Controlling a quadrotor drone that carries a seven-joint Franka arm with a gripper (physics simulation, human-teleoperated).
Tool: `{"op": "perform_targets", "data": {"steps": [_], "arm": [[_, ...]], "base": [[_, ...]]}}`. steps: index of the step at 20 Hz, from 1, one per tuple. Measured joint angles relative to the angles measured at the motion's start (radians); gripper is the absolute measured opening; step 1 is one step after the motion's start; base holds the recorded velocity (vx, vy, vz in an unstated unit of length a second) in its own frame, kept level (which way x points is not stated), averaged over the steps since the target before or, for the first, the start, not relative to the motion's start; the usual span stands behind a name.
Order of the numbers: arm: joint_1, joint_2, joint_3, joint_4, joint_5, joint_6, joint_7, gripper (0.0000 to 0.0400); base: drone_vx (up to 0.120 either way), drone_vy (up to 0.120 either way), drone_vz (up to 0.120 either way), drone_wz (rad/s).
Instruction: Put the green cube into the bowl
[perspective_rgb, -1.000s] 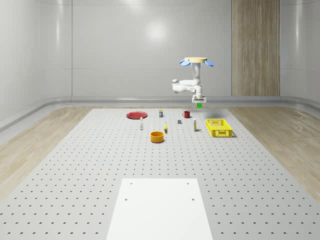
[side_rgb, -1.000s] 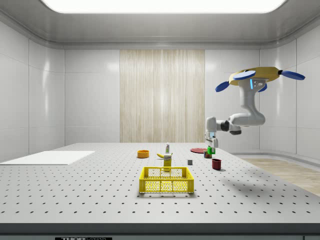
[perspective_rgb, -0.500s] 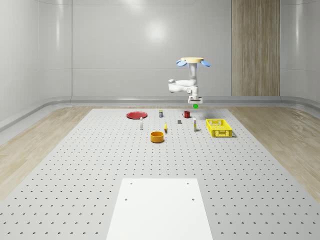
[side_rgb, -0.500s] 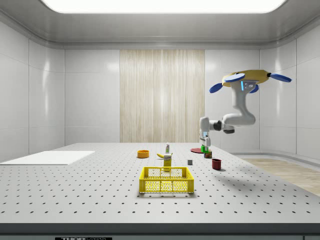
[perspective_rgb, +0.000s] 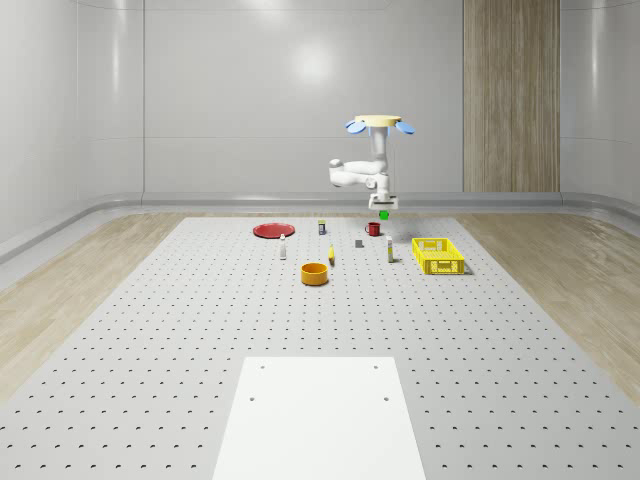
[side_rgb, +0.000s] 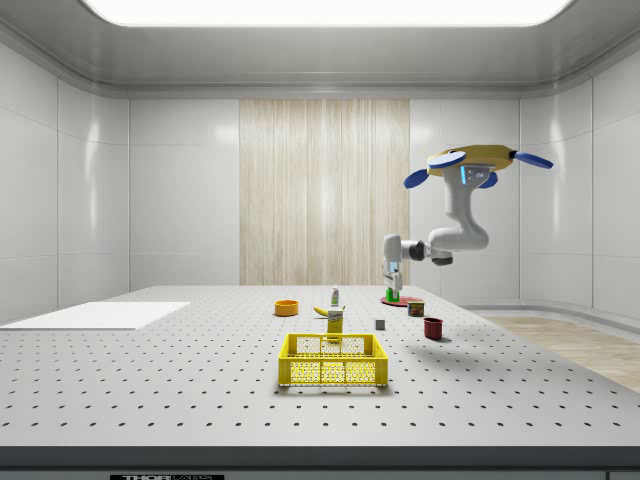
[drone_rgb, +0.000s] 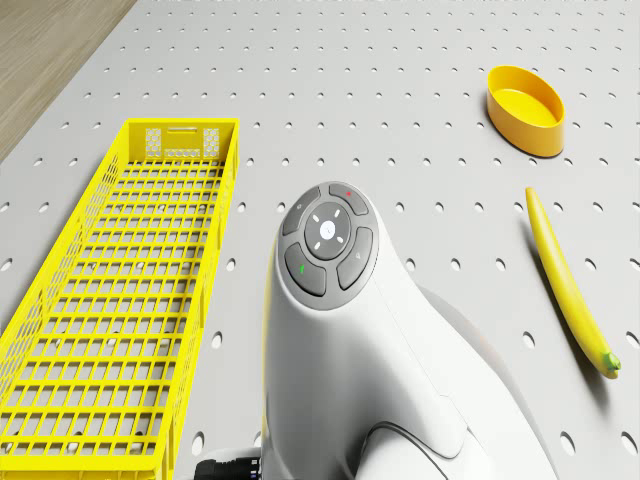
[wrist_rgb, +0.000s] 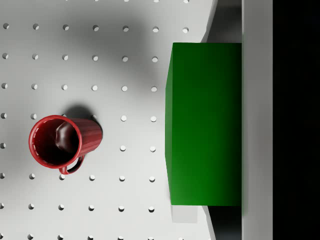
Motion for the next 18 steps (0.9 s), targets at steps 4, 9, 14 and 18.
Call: {"op": "perform_targets", "data": {"steps": [4, 9, 14, 18], "arm": [[-0.001, -0.006, 0.001, 0.000, 0.003, 0.006, 0.001, 0.0250], [-0.003, -0.013, 0.002, 0.001, 0.006, 0.013, 0.002, 0.0250], [-0.005, -0.020, 0.003, 0.001, 0.008, 0.019, 0.004, 0.0250], [-0.006, -0.025, 0.004, 0.001, 0.011, 0.024, 0.005, 0.0250]], "base": [[0.120, -0.120, 0.000, 0.000], [0.120, -0.120, 0.000, 0.000], [0.120, -0.120, 0.000, 0.000], [0.120, -0.120, 0.000, 0.000]]}}
